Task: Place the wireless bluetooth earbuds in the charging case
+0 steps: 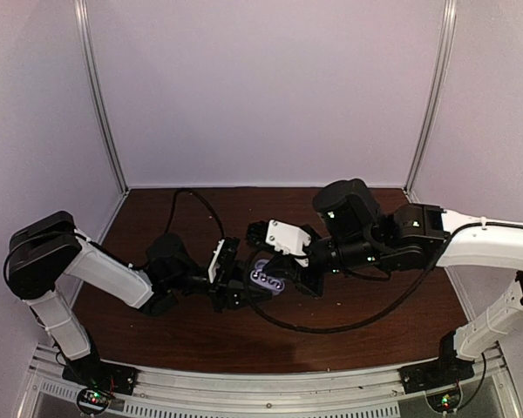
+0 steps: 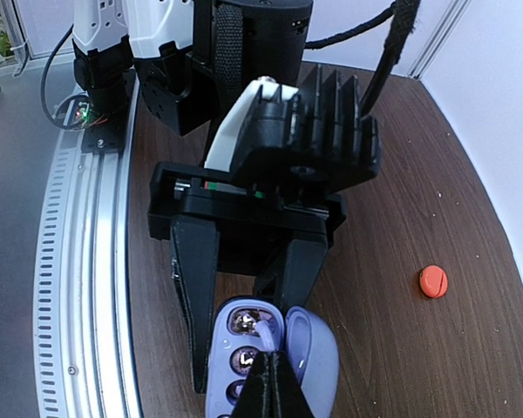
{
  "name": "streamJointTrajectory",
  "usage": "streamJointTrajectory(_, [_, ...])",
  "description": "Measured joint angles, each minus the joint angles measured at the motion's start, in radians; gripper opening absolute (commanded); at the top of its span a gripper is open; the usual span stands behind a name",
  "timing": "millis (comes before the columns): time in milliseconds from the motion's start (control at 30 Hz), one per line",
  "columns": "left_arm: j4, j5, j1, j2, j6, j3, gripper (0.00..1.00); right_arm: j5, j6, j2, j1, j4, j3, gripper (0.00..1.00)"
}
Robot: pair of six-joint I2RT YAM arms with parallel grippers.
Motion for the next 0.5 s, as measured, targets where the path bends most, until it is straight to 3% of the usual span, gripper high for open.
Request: streamJointTrajectory(500, [0.022,0.02,0.006,0.012,-0.037,-0.002,0.0,-0.046,-0.001,0.005,0.01,-0.011,-0.006,0.02])
